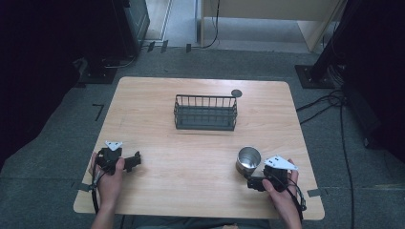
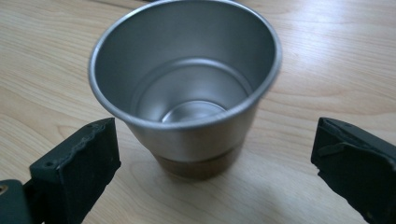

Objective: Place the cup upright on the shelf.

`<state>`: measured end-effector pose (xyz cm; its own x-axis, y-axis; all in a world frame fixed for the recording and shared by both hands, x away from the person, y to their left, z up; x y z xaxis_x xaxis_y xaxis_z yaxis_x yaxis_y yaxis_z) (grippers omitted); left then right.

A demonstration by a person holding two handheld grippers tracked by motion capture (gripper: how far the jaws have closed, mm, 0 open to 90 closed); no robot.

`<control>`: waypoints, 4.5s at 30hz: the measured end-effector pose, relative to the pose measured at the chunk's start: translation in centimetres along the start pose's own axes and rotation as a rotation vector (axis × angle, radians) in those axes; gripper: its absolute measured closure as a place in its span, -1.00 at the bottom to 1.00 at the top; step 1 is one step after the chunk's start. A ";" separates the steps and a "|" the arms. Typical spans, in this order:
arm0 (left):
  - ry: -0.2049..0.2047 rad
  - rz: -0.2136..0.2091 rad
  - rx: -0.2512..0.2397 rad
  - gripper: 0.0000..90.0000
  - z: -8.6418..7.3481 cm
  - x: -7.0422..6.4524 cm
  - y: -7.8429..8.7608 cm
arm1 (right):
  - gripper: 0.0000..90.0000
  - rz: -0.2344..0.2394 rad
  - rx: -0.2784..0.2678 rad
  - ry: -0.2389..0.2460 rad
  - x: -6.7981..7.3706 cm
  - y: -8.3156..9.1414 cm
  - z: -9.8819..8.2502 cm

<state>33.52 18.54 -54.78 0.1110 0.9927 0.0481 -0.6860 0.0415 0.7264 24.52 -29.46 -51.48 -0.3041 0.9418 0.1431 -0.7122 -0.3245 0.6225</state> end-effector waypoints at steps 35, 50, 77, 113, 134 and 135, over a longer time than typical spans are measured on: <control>0.000 0.000 -0.001 -1.00 0.0 0.0 0.0 | -0.61 -0.089 -0.021 -0.020 1.9 -3.2 1.7; 0.001 0.000 -0.001 -1.00 0.0 0.0 0.0 | -0.60 -0.101 -0.023 -0.048 1.8 -3.1 3.6; 0.000 0.000 -0.001 -1.00 0.0 0.0 0.0 | -0.60 -0.068 -0.057 -0.028 3.7 -4.3 9.9; 0.004 0.001 -0.004 -1.00 0.0 0.0 0.0 | -0.60 -0.075 -0.115 0.013 5.1 -6.4 17.8; 0.003 0.001 -0.003 -1.00 0.0 0.0 0.0 | -0.60 -0.098 -0.160 0.037 5.7 -9.0 21.2; 0.003 0.001 -0.003 -1.00 0.0 0.0 0.0 | -0.60 -0.098 -0.160 0.037 5.7 -9.0 21.2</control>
<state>33.54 18.52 -54.78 0.1087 0.9930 0.0466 -0.6879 0.0413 0.7247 42.61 -19.30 -39.90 -0.2491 0.9668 0.0576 -0.8302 -0.2438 0.5013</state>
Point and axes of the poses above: each handheld gripper's, and its own axes: y roughly backward along the jaws, z roughly out of its top, x roughly to its left, the point moved 4 cm from there along -y, roughly forward along the jaws, and after that the axes turned 3 degrees about -y, right-handed, at the moved point
